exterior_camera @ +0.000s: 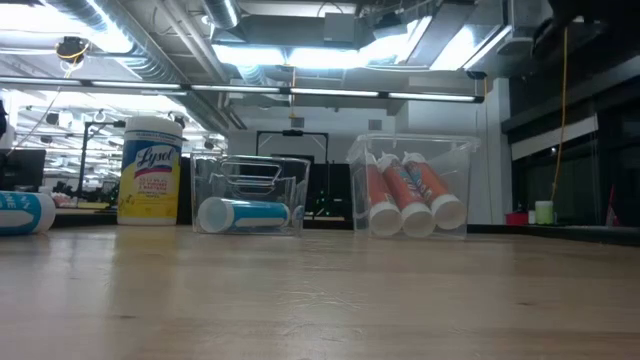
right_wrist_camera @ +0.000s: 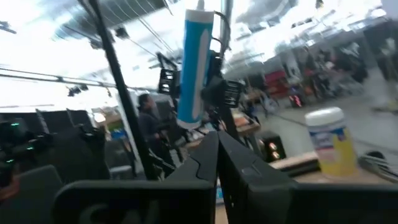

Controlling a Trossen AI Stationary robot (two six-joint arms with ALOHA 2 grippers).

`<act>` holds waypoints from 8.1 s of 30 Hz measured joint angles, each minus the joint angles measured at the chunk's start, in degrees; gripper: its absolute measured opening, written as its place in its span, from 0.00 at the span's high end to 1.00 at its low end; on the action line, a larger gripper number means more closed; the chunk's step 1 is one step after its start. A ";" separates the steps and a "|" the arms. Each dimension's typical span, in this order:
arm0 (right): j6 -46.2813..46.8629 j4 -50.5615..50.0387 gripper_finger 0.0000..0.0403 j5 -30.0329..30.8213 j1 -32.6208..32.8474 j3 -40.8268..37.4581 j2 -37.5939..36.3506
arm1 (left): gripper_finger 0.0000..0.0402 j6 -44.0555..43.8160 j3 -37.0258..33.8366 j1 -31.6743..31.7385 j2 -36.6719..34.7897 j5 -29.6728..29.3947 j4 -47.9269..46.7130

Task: Pick & place silicon tubes, Sealant and Lysol wipes
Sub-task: Put the right blue sealant into the left transparent bin, then put the blue sealant into the left transparent bin

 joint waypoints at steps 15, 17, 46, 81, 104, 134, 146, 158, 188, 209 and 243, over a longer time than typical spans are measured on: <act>-8.94 -20.66 0.97 1.87 0.00 31.02 24.45 | 0.47 -1.57 0.00 0.01 0.00 0.65 -8.93; -10.75 -22.17 0.97 1.87 0.01 34.89 27.66 | 0.47 -1.73 0.00 0.01 0.00 0.93 -9.98; -14.69 -36.47 0.97 2.65 0.04 63.39 53.63 | 0.47 -1.04 0.00 1.68 -0.44 -0.76 -17.78; -15.21 -42.57 0.97 3.72 0.06 63.37 54.04 | 0.47 -23.09 0.00 13.78 -1.18 -8.56 -33.07; -16.76 -63.61 0.97 13.43 0.04 80.60 61.50 | 0.47 -31.08 0.02 18.40 4.49 -12.31 -40.36; -18.14 -66.62 0.97 12.68 0.04 80.29 61.95 | 0.47 -29.48 0.02 20.55 16.39 -18.97 -50.48; -18.08 -66.64 0.97 12.62 0.04 80.24 61.93 | 0.43 -27.84 0.02 21.95 16.39 -17.21 -50.46; -18.14 -66.65 0.97 12.65 0.04 80.24 61.93 | 0.40 -27.51 -0.02 22.29 16.39 -16.79 -50.48; -17.78 -66.64 0.97 12.65 0.04 80.24 61.93 | 0.37 -21.64 -0.02 22.40 16.37 -11.81 -50.02; -17.77 -66.63 0.97 12.66 0.06 80.24 61.91 | 0.26 -18.96 0.02 24.25 13.88 -10.24 -49.82; -16.82 -66.33 0.97 12.80 0.06 80.24 61.93 | 0.29 -34.43 0.02 -6.82 3.01 -4.93 -81.23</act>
